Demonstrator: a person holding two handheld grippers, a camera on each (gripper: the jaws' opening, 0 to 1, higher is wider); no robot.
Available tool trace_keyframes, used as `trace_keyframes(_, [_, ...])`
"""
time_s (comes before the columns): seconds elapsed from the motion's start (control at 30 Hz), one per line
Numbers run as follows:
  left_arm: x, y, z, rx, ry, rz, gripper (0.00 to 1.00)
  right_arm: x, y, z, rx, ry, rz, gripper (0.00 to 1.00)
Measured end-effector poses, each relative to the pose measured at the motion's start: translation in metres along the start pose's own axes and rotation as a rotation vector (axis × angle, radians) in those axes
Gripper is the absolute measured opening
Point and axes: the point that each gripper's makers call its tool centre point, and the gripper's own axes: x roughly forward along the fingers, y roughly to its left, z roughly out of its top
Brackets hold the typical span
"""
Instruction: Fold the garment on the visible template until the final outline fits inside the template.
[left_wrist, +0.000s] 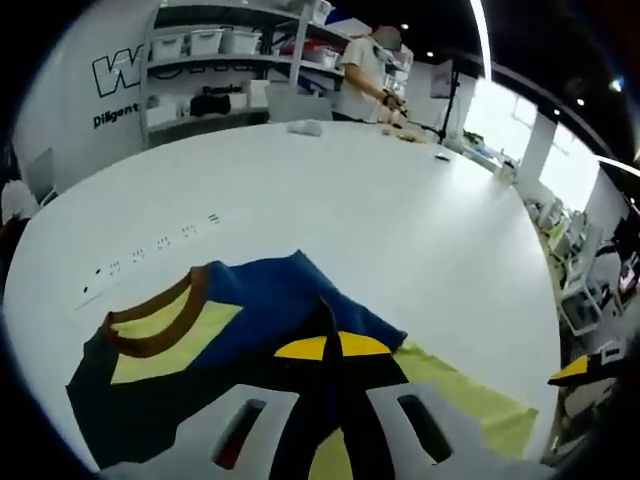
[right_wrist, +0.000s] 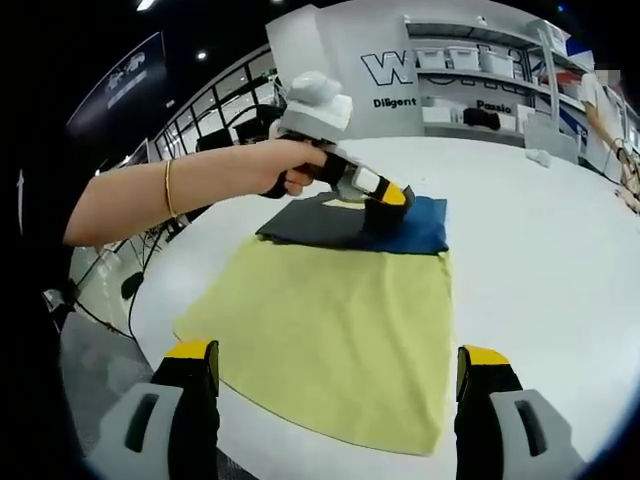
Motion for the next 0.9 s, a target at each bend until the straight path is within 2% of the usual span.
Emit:
trace_keyframes(0.13, [0.002,-0.003,-0.003,0.015,-0.003,-0.007,0.06,0.000,-0.002,-0.002,0.007,0.002,-0.007,0.99])
trace_keyframes(0.2, [0.002,-0.006,0.001,0.086,-0.030,-0.012,0.09,0.000,-0.002,-0.002,0.008,0.002,-0.009,0.99])
trace_keyframes(0.3, [-0.001,-0.010,0.007,0.158,-0.061,-0.016,0.26,0.000,-0.002,-0.002,0.012,0.000,-0.010,0.99])
trace_keyframes(0.43, [-0.006,-0.014,0.007,0.157,-0.072,-0.048,0.38,0.001,0.000,-0.002,0.010,0.003,-0.010,0.99])
trace_keyframes(0.5, [-0.009,-0.013,0.007,0.185,-0.089,-0.055,0.44,0.001,0.001,0.000,0.009,0.000,-0.008,0.99])
trace_keyframes(0.57, [-0.013,-0.010,0.007,0.198,-0.112,-0.062,0.48,0.001,0.001,0.000,0.008,-0.003,-0.009,0.99])
trace_keyframes(0.67, [-0.019,0.000,0.004,0.163,-0.123,-0.077,0.53,0.001,0.001,0.000,0.008,-0.003,-0.008,0.99])
trace_keyframes(0.77, [-0.021,0.016,-0.002,0.171,-0.110,-0.061,0.52,0.002,0.002,-0.002,0.012,0.002,-0.008,0.99])
trace_keyframes(0.87, [-0.022,0.023,-0.004,0.180,-0.106,-0.055,0.50,0.003,0.001,-0.005,0.017,0.006,-0.009,0.99])
trace_keyframes(0.9, [-0.017,0.031,-0.002,0.182,-0.109,-0.055,0.50,0.003,0.000,-0.005,0.024,0.005,-0.008,0.99])
